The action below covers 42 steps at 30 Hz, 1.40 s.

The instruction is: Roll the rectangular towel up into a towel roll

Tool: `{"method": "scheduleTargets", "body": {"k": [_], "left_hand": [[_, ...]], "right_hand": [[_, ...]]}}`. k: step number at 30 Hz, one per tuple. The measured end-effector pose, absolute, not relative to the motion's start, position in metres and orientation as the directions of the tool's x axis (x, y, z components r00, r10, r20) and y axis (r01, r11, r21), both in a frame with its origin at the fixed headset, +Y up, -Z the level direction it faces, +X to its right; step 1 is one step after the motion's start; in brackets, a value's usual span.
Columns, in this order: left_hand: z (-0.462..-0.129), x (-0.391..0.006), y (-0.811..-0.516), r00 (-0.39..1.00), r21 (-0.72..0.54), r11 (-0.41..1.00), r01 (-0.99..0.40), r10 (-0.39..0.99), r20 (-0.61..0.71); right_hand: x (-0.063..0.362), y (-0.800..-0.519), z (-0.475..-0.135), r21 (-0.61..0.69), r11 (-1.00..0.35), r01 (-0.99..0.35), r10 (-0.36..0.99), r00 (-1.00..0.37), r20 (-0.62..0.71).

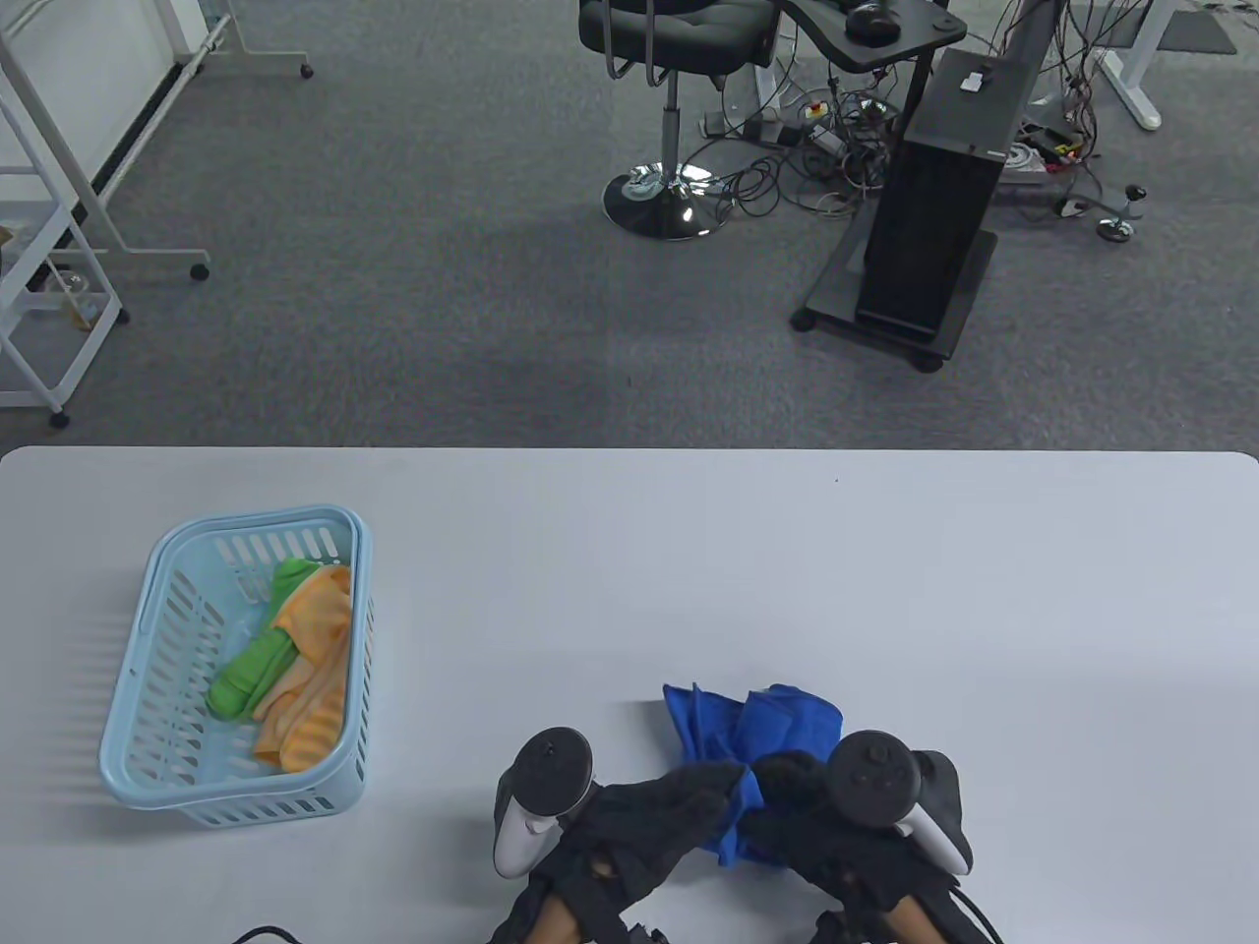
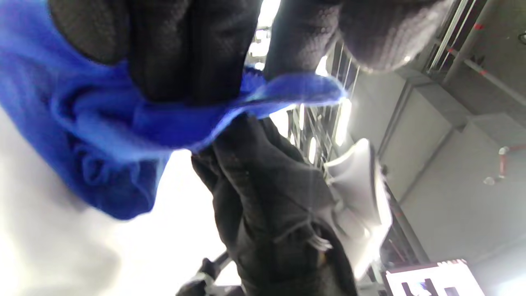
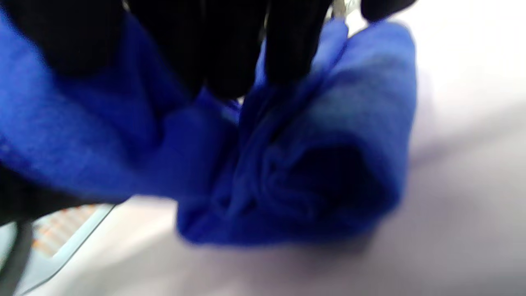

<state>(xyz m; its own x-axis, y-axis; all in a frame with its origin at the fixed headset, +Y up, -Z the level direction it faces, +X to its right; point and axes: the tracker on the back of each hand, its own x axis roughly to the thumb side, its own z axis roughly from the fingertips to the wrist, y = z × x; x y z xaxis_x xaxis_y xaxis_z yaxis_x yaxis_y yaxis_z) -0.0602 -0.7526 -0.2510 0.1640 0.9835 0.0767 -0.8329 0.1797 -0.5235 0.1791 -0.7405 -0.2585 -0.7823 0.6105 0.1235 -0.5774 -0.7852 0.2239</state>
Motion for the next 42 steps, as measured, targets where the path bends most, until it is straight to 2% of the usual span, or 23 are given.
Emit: {"method": "scheduleTargets", "body": {"k": [2,4,6,7,9,12,15,17,21,24,27,29,30,33,35,39,42], "left_hand": [[-0.254,-0.071,-0.750,0.196,-0.461,0.216,-0.861,0.976,0.092],[-0.255,-0.085,-0.751,0.215,-0.364,0.214,-0.907,0.976,0.038],[-0.255,-0.097,-0.752,0.332,-0.231,0.328,-0.916,0.943,0.023],[-0.255,-0.099,-0.752,0.441,-0.200,0.440,-0.875,0.896,0.043],[-0.256,-0.094,-0.752,0.578,-0.264,0.581,-0.770,0.810,0.097],[-0.252,-0.072,-0.755,0.665,-0.377,0.664,-0.645,0.732,0.152],[-0.250,-0.050,-0.759,0.749,-0.402,0.757,-0.515,0.626,0.218],[-0.251,-0.044,-0.759,0.814,-0.321,0.826,-0.463,0.540,0.215],[-0.255,-0.067,-0.749,0.856,-0.132,0.863,-0.488,0.503,0.119],[-0.256,-0.101,-0.734,0.892,-0.023,0.892,-0.452,0.452,-0.008],[-0.255,-0.130,-0.725,0.931,0.064,0.936,-0.346,0.351,-0.100],[-0.254,-0.154,-0.721,0.908,0.136,0.919,-0.370,0.389,-0.154],[-0.252,-0.163,-0.718,0.892,0.166,0.908,-0.385,0.413,-0.186],[-0.246,-0.177,-0.709,0.877,0.236,0.896,-0.376,0.426,-0.220],[-0.244,-0.182,-0.703,0.883,0.277,0.900,-0.336,0.404,-0.240],[-0.242,-0.184,-0.697,0.887,0.302,0.894,-0.331,0.404,-0.224],[-0.241,-0.182,-0.698,0.892,0.242,0.903,-0.355,0.405,-0.201]], "right_hand": [[0.188,-0.738,-0.261,0.190,-0.776,-0.601,0.624,-0.775,0.100],[0.199,-0.737,-0.263,0.151,-0.768,-0.623,0.637,-0.767,0.076],[0.209,-0.735,-0.264,0.123,-0.746,-0.655,0.663,-0.747,0.041],[0.212,-0.735,-0.264,0.130,-0.723,-0.678,0.687,-0.726,0.030],[0.214,-0.735,-0.265,0.145,-0.683,-0.716,0.725,-0.688,0.021],[0.208,-0.735,-0.263,0.191,-0.619,-0.762,0.778,-0.628,0.015],[0.199,-0.735,-0.260,0.253,-0.594,-0.764,0.796,-0.603,0.047],[0.198,-0.732,-0.259,0.256,-0.583,-0.771,0.806,-0.590,0.055],[0.217,-0.725,-0.263,0.168,-0.624,-0.763,0.779,-0.626,0.045],[0.248,-0.717,-0.266,0.017,-0.712,-0.702,0.702,-0.712,-0.022],[0.279,-0.714,-0.269,-0.114,-0.843,-0.526,0.537,-0.834,-0.127],[0.300,-0.715,-0.269,-0.148,-0.916,-0.372,0.397,-0.892,-0.216],[0.316,-0.715,-0.267,-0.157,-0.943,-0.295,0.330,-0.898,-0.293],[0.347,-0.718,-0.261,-0.189,-0.954,-0.232,0.294,-0.849,-0.439],[0.358,-0.719,-0.258,-0.207,-0.953,-0.222,0.297,-0.819,-0.491],[0.353,-0.722,-0.259,-0.175,-0.950,-0.258,0.312,-0.816,-0.487],[0.339,-0.726,-0.264,-0.037,-0.958,-0.285,0.269,-0.843,-0.465]]}}
